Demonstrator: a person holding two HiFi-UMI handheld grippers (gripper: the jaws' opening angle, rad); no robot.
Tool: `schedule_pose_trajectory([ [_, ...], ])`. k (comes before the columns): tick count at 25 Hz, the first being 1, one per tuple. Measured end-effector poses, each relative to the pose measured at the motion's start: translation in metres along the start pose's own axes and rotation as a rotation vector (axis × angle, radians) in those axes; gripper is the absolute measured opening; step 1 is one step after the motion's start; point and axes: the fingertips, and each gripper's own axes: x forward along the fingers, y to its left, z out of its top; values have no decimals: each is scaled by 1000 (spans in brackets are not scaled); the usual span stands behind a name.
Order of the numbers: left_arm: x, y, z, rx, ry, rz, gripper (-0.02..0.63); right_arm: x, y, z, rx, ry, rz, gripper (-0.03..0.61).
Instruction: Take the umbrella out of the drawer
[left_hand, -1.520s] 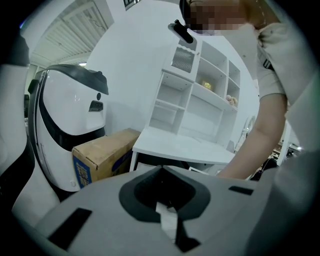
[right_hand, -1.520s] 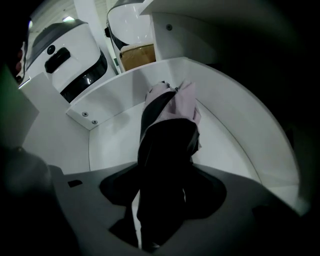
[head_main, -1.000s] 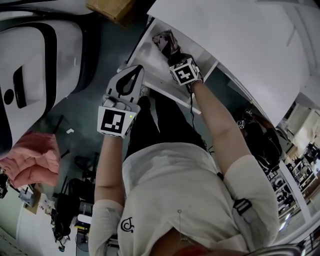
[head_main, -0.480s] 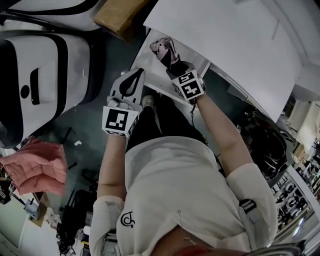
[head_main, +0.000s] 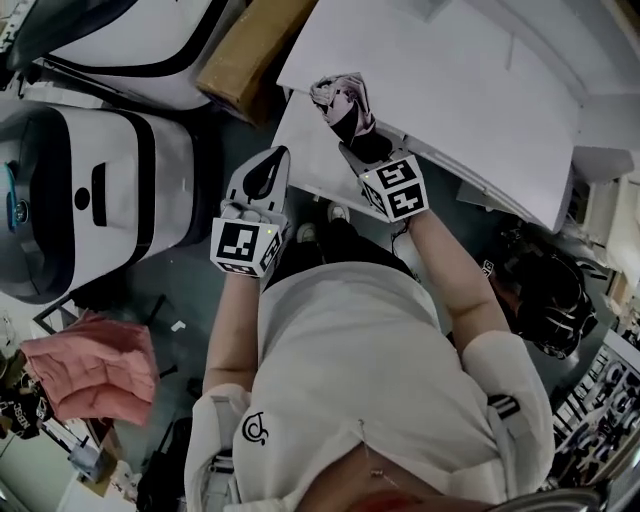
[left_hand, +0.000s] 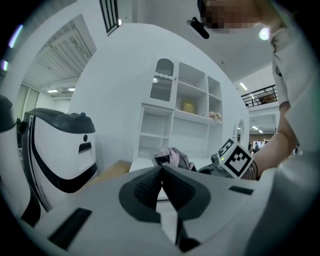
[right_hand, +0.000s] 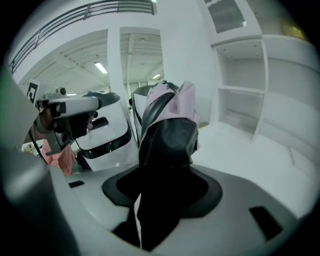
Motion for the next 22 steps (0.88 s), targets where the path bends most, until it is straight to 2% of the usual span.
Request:
schedule_pose_trajectory([
  [3,1,-5,21,29,-24,-3,11,-31,-6,30,20,-103,-35,205],
  [8,14,-17,63,86,-84,-52,11,-86,-18,85,70,-305,-108,206],
  [11,13,-18,83,111,-117,-74,11,-113,-14,109,57,-393,-149,206],
  [18,13,-40,128,117,-158,-90,11,-195,-32,140,68,-591,-241,206],
  [22,11,-46,133,136,-162,-91,11,-217,-36,153,45,-661,-261,206],
])
